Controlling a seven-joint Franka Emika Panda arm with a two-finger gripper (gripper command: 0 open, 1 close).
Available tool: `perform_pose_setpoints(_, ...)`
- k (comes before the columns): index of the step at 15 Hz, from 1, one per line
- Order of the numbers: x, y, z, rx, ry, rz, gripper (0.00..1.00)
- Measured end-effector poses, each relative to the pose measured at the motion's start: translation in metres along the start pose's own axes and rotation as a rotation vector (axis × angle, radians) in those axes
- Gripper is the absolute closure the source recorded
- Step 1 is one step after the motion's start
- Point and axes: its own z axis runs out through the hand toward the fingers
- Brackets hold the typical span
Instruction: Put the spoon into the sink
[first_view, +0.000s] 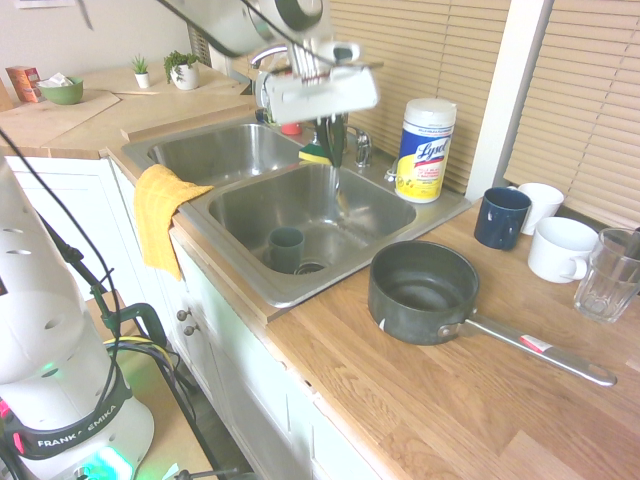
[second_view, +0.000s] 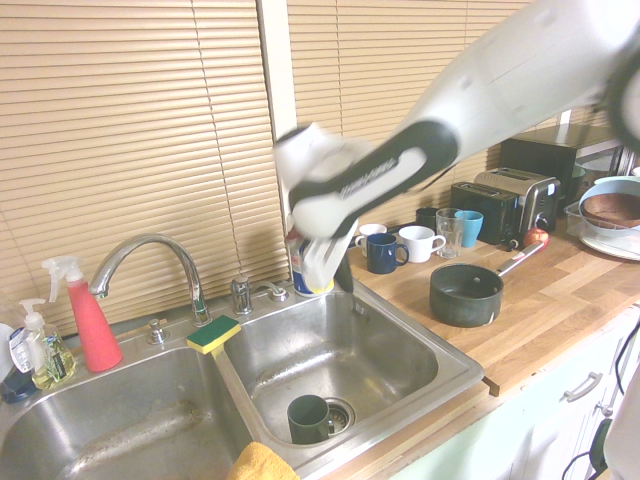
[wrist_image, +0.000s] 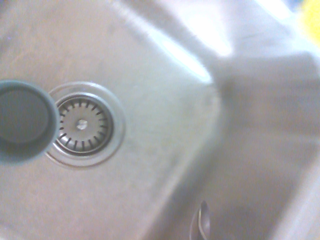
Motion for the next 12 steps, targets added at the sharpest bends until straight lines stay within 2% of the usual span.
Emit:
perform_pose_setpoints(3, 0.007, -0.026, 0.061, -0.025, -0.070, 0.004, 1.00)
perform_pose_setpoints(7, 0.006, -0.039, 0.134, -0.046, -0.157, 0.026, 1.00)
perform_pose_setpoints(12, 0.002, -0.055, 0.186, -0.042, -0.237, 0.070, 1.00)
